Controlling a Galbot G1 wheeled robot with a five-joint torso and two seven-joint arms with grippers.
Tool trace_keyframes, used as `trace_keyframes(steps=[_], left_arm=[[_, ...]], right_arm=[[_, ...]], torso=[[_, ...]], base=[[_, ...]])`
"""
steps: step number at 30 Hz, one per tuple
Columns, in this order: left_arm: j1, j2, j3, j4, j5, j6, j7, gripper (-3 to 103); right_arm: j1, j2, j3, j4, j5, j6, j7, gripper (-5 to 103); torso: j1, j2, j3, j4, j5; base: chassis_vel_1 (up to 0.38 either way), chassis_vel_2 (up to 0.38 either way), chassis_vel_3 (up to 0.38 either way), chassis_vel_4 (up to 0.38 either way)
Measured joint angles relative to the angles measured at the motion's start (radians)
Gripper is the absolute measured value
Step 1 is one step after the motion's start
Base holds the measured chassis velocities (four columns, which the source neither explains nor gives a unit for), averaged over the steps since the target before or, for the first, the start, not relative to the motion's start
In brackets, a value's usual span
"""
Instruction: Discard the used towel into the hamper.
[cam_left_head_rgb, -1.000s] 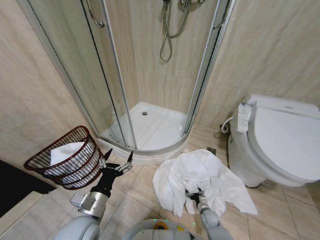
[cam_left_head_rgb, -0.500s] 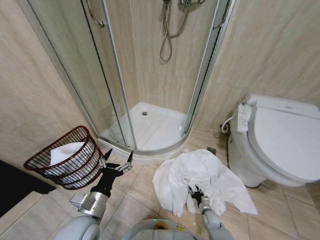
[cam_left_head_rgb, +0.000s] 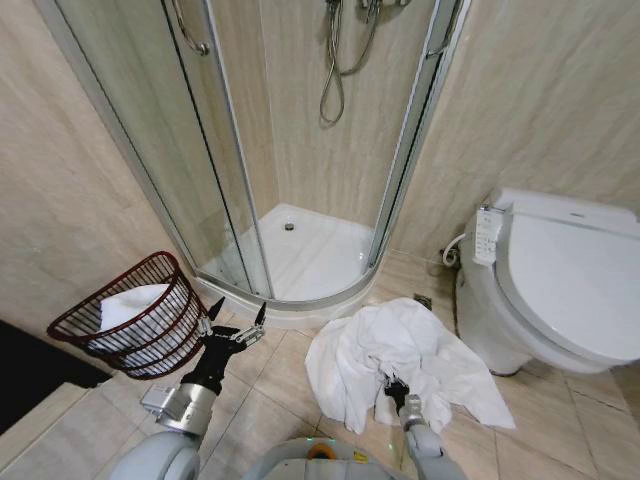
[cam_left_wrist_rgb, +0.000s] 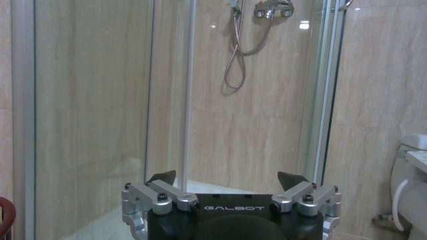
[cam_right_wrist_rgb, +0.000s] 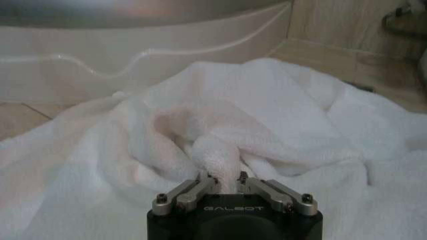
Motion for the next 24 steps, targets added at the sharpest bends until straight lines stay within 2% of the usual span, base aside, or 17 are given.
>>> trace_keyframes(steps=[7, 10, 12, 15, 20, 24], left_arm=[[0.0, 0.0, 0.0, 0.0, 0.0, 0.0, 0.0, 99], [0.0, 0.0, 0.0, 0.0, 0.0, 0.0, 0.0, 99], [0.0, 0.0, 0.0, 0.0, 0.0, 0.0, 0.0, 99], [0.0, 0.0, 0.0, 0.0, 0.0, 0.0, 0.0, 99], [0.0, 0.0, 0.0, 0.0, 0.0, 0.0, 0.0, 99], [0.0, 0.0, 0.0, 0.0, 0.0, 0.0, 0.0, 99]], right_arm=[[-0.042, 0.014, 0.031, 0.077, -0.009, 0.004, 0.013, 7], [-0.062, 0.016, 0.044, 0.108, -0.031, 0.026, 0.016, 7], [-0.095, 0.025, 0.081, 0.157, -0.096, 0.074, 0.024, 7], [-0.125, 0.028, 0.107, 0.214, -0.122, 0.105, 0.03, 7], [-0.182, 0.023, 0.141, 0.336, -0.118, 0.143, 0.034, 7], [-0.228, 0.013, 0.159, 0.469, -0.056, 0.16, 0.021, 7]], torso=[[0.0, 0.0, 0.0, 0.0001, 0.0005], [0.0, 0.0, 0.0, 0.0, 0.0005], [0.0, 0.0, 0.0, 0.0, 0.0006], [0.0, 0.0, 0.0, 0.0001, 0.0004], [0.0, 0.0, 0.0, -0.0001, 0.0005], [0.0, 0.0, 0.0, 0.0, 0.0007]], base=[[0.0, 0.0, 0.0, 0.0], [0.0, 0.0, 0.0, 0.0], [0.0, 0.0, 0.0, 0.0], [0.0, 0.0, 0.0, 0.0], [0.0, 0.0, 0.0, 0.0], [0.0, 0.0, 0.0, 0.0]])
